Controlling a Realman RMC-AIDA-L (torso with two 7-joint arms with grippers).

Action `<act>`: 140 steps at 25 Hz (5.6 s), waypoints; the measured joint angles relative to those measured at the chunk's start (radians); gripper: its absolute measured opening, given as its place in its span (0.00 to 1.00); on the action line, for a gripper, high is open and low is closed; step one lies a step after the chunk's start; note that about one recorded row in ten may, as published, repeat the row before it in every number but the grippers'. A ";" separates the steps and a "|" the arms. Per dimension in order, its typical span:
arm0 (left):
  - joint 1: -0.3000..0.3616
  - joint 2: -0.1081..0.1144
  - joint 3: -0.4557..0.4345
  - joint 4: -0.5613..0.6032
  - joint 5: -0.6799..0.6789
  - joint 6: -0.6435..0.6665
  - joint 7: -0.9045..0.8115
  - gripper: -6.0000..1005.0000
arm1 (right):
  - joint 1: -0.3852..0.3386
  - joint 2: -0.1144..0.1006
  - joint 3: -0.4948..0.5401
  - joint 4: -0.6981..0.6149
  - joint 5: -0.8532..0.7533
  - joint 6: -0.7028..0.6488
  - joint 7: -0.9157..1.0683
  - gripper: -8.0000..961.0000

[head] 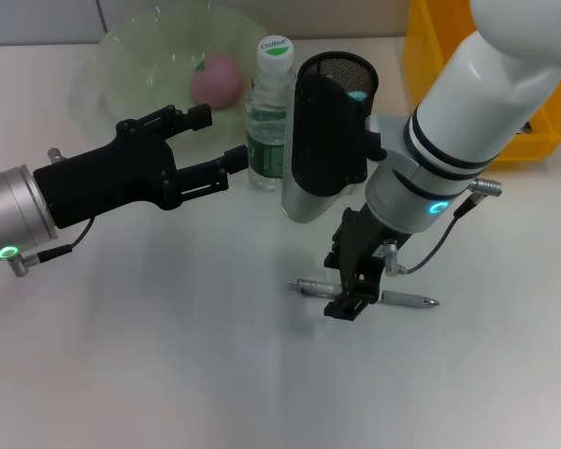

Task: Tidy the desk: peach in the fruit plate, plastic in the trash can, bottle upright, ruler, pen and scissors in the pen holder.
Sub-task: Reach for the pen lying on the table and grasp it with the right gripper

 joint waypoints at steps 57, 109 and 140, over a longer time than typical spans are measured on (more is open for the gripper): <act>-0.008 -0.004 -0.003 -0.001 0.000 -0.003 0.010 0.81 | 0.080 0.000 -0.081 0.076 -0.009 0.000 0.005 0.66; -0.006 -0.007 -0.003 0.000 0.000 -0.007 0.006 0.81 | 0.075 0.000 -0.089 0.086 -0.009 0.004 0.021 0.55; -0.007 -0.007 -0.003 0.000 0.000 -0.002 0.006 0.81 | 0.075 0.000 -0.098 0.084 -0.012 0.008 0.026 0.46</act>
